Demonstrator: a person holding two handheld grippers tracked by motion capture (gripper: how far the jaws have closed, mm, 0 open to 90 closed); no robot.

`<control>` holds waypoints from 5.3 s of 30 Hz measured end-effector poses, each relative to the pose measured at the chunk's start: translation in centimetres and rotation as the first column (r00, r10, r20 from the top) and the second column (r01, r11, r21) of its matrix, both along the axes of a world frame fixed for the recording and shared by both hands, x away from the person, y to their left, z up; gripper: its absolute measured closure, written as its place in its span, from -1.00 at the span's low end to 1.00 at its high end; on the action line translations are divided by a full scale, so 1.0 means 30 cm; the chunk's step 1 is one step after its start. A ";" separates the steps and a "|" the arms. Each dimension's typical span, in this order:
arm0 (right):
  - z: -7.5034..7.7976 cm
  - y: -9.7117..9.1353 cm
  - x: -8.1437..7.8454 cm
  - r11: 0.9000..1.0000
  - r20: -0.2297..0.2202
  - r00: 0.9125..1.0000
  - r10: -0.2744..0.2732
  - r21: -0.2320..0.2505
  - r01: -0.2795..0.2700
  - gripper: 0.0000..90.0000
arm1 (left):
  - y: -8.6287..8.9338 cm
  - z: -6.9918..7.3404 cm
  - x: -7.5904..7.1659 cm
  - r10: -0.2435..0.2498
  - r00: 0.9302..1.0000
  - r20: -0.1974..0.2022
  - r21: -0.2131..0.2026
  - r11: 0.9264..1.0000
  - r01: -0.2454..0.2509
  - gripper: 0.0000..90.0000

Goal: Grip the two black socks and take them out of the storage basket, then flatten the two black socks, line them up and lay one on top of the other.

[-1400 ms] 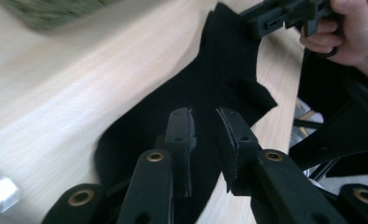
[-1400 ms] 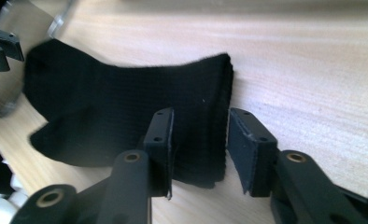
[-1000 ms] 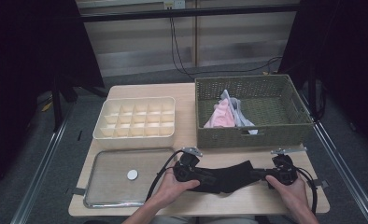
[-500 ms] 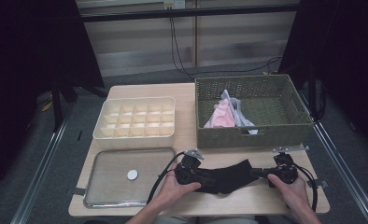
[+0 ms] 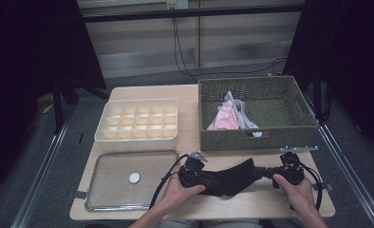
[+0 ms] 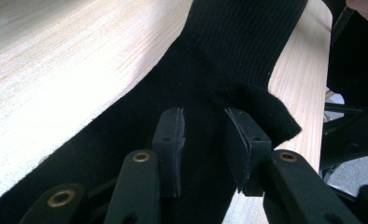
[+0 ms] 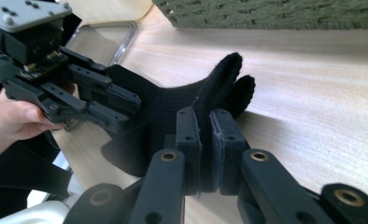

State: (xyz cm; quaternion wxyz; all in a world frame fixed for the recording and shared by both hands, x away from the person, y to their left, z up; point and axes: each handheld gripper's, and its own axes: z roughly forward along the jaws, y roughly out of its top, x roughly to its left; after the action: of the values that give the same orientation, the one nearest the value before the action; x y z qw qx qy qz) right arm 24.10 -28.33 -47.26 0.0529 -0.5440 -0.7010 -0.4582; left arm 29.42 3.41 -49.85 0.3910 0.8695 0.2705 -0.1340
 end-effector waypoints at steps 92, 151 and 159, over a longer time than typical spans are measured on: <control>0.113 0.261 0.075 0.982 0.060 0.981 0.182 0.032 -0.184 0.85 | 0.137 0.017 0.005 0.104 0.995 -0.002 0.061 0.993 -0.104 0.25; 0.005 0.277 0.012 0.979 -0.035 0.980 0.195 -0.050 -0.197 0.86 | 0.146 0.031 0.000 0.044 0.999 -0.016 -0.006 0.999 -0.044 0.50; -0.037 0.223 -0.038 0.982 -0.081 0.982 0.171 -0.062 -0.177 0.89 | 0.136 0.081 -0.006 0.054 0.998 0.014 -0.040 0.998 -0.053 0.50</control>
State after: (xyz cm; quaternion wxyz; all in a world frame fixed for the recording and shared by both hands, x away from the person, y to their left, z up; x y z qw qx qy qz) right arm 22.94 -21.64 -48.36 0.1006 -0.4991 -0.7586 -0.4065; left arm 29.25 7.49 -47.42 0.4136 0.8550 0.2880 -0.1224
